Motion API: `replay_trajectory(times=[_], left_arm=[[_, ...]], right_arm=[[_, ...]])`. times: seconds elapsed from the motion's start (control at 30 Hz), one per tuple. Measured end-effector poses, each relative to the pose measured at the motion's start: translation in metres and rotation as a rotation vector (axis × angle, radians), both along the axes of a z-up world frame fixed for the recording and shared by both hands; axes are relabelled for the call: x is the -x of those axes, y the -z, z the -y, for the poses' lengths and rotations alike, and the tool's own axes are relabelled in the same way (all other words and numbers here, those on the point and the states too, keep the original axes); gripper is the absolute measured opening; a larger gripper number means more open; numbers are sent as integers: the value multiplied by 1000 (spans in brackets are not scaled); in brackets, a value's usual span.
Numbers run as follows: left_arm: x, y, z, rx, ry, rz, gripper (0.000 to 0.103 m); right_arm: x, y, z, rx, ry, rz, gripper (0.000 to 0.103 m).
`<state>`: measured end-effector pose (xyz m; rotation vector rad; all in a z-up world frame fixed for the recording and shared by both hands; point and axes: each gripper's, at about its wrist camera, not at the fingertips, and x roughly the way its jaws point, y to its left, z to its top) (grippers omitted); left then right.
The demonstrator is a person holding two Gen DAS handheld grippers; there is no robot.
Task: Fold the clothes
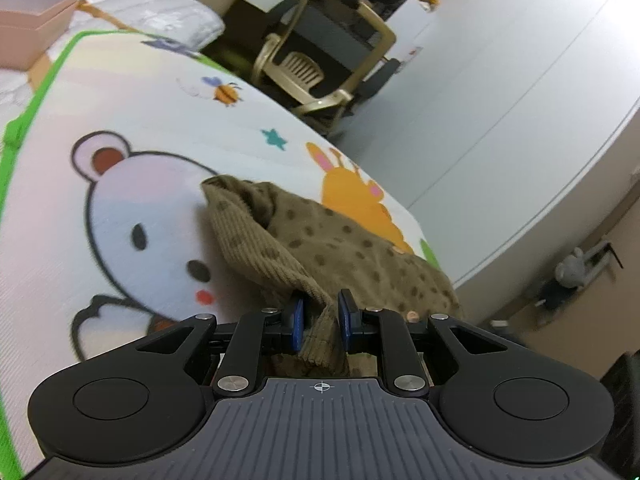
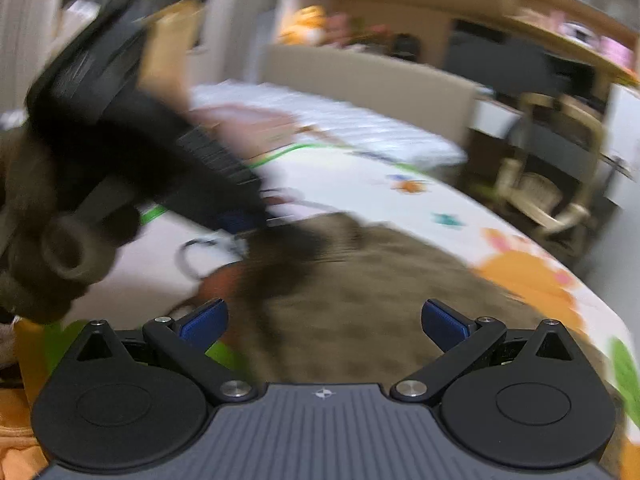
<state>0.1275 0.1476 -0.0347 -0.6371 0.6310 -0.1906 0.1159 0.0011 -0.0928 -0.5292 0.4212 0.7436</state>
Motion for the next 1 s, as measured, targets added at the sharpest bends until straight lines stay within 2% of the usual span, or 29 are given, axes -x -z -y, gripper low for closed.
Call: replay_trajectory(times=[0.1, 0.17, 0.2, 0.27, 0.37, 0.43, 0.5, 0.6, 0.7, 0.8, 0.87, 0.93, 1.0], left_arm=[[-5, -3, 3, -9, 21, 1, 19], [-7, -4, 1, -11, 32, 3, 20], [-7, -5, -1, -10, 35, 6, 24], [-5, -9, -8, -3, 32, 21, 32], [1, -18, -21, 4, 0, 44, 45], [3, -24, -32, 11, -38, 57, 67], [3, -26, -43, 25, -70, 54, 74], [-4, -19, -53, 80, -76, 5, 88], [-17, 0, -54, 167, -51, -74, 90], [-31, 24, -52, 292, -36, -139, 91], [-43, 34, -51, 329, -49, -165, 91], [-59, 41, -51, 340, -66, -180, 90], [-75, 43, -48, 345, -67, -180, 88]], right_arm=[[6, 9, -34, 73, -63, 45, 102], [-5, 13, -39, 82, -5, 65, 97], [-12, 12, -38, 64, 29, 48, 92], [-32, 2, -26, -20, 106, -38, 89], [-60, -8, 2, -199, 168, -230, 82], [-75, -10, 20, -304, 203, -333, 78], [-78, -9, 28, -343, 213, -365, 78], [-78, -6, 35, -373, 216, -385, 77], [-79, -3, 43, -404, 218, -404, 77], [-78, -3, 45, -415, 219, -411, 77], [-76, -2, 44, -402, 208, -396, 77], [-69, -3, 36, -357, 192, -344, 78], [-56, -4, 27, -287, 164, -248, 77]])
